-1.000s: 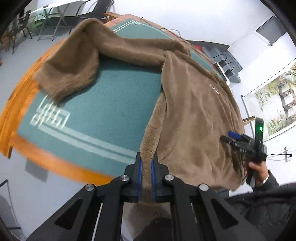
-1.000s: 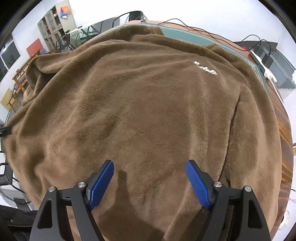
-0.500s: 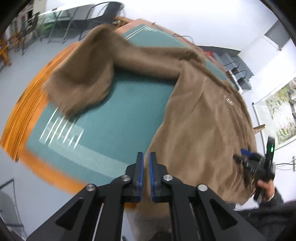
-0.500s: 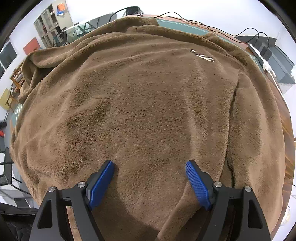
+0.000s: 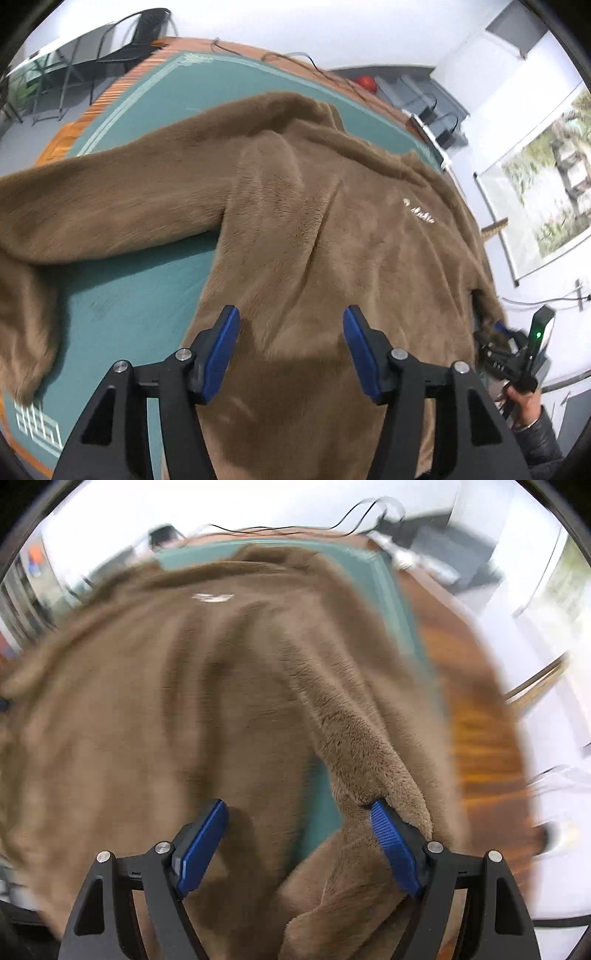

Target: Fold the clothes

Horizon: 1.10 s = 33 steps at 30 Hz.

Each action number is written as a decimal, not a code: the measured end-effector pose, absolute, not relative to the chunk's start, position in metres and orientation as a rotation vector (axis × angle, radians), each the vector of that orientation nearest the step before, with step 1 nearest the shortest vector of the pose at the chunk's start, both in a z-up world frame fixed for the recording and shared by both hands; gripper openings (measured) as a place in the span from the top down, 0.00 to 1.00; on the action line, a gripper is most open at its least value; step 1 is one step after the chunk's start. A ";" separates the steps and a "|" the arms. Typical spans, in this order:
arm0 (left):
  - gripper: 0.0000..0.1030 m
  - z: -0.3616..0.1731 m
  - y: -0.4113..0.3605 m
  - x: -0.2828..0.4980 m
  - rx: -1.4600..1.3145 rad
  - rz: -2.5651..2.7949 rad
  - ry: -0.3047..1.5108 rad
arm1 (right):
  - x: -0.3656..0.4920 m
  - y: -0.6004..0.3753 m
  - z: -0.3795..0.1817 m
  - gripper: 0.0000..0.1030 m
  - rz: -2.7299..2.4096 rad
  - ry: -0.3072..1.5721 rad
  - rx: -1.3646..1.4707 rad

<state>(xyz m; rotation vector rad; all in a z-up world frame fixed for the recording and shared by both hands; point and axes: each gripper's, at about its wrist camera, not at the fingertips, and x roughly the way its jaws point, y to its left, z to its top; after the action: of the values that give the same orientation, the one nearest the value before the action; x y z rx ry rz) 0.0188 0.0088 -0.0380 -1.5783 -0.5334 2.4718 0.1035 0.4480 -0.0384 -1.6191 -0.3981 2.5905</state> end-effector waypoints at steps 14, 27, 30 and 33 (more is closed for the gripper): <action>0.39 -0.074 -0.039 -0.037 -1.720 2.492 -0.635 | 0.038 0.527 -0.001 0.20 2.520 0.183 -1.550; 0.31 -0.084 -0.040 -0.064 -1.728 2.499 -0.618 | 0.012 0.480 -0.035 0.21 2.615 0.483 -1.748; 0.31 -0.083 -0.045 -0.070 -1.697 2.541 -0.630 | 0.001 0.483 -0.049 0.74 2.620 0.415 -1.759; 0.31 -0.080 -0.049 -0.081 -1.669 2.600 -0.615 | -0.002 0.488 -0.048 0.81 2.603 0.292 -1.726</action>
<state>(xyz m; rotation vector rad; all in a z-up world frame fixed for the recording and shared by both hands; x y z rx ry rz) -0.0811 -0.0490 -0.0796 -1.6689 -0.6151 2.5996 -0.0022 0.4885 -0.0481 -1.7258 0.2922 2.6026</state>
